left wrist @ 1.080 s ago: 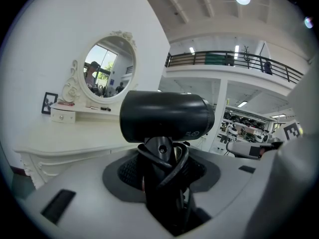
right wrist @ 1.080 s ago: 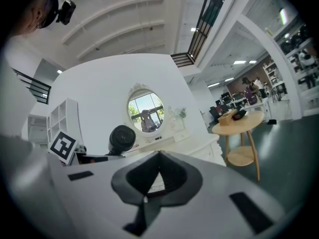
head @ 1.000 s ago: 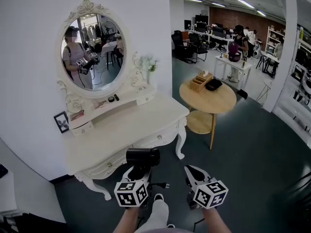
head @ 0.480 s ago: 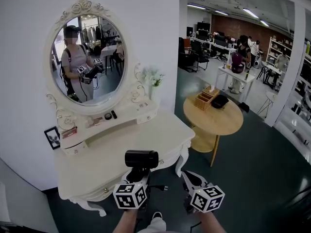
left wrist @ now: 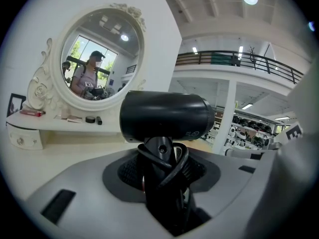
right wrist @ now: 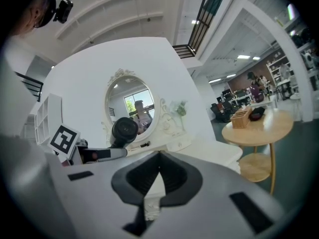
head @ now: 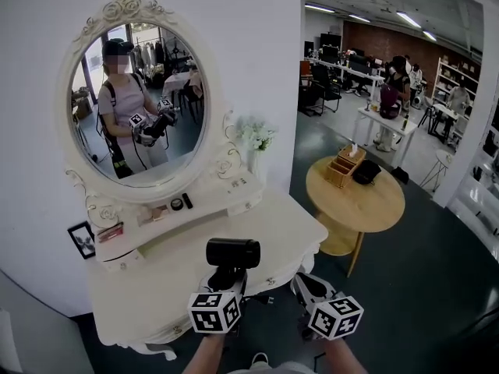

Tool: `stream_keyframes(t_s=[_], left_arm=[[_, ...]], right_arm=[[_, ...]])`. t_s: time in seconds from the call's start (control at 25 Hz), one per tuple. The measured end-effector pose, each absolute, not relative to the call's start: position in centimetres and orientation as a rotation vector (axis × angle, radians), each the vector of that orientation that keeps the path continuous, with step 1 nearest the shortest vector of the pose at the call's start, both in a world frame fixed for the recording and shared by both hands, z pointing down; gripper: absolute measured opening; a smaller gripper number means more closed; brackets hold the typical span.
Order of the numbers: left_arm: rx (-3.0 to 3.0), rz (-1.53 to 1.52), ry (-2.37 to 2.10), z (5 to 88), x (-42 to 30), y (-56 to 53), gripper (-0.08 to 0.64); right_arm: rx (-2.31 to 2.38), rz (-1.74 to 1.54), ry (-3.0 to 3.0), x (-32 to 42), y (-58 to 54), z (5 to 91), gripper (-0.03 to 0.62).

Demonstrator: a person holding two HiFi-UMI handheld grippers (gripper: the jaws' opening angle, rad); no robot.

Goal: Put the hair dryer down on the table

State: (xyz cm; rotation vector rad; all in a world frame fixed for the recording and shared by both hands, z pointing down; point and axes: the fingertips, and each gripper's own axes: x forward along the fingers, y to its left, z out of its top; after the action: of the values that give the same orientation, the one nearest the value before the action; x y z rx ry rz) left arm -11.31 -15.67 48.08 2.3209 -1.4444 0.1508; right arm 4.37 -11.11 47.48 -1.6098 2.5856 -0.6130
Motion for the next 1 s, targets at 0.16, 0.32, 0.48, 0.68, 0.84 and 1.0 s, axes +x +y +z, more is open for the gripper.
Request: stream_keyframes(t_s=[0.16, 0.32, 0.48, 0.68, 0.84, 1.0], left_arm=[[2.314, 0.153, -1.445, 48.4, -11.7, -17.8, 0.188], [2.301, 0.170, -1.448, 49.1, -11.4, -19.8, 0.188], [2.287, 0.187, -1.476, 49.3, -10.8, -22.7, 0.187], [2.248, 0.211, -1.522, 50.1, -10.0, -26.6, 0.188], [2.210, 0.201, -1.538, 50.6, -9.0, -29.7, 0.187], [2.183, 0.223, -1.550, 51.6, -8.2, -32.1, 0.187]], right_arm=[[-1.609, -0.630, 2.606, 3.8, -13.2, 48.0, 0.003], [-1.602, -0.647, 2.618, 3.9, -15.3, 48.6, 0.002], [-1.571, -0.652, 2.633, 4.3, -18.4, 48.8, 0.003], [-1.536, -0.659, 2.656, 5.7, -22.4, 48.8, 0.002], [-1.518, -0.662, 2.665, 7.1, -25.2, 48.9, 0.002], [-1.504, -0.678, 2.683, 7.6, -27.1, 49.4, 0.003]])
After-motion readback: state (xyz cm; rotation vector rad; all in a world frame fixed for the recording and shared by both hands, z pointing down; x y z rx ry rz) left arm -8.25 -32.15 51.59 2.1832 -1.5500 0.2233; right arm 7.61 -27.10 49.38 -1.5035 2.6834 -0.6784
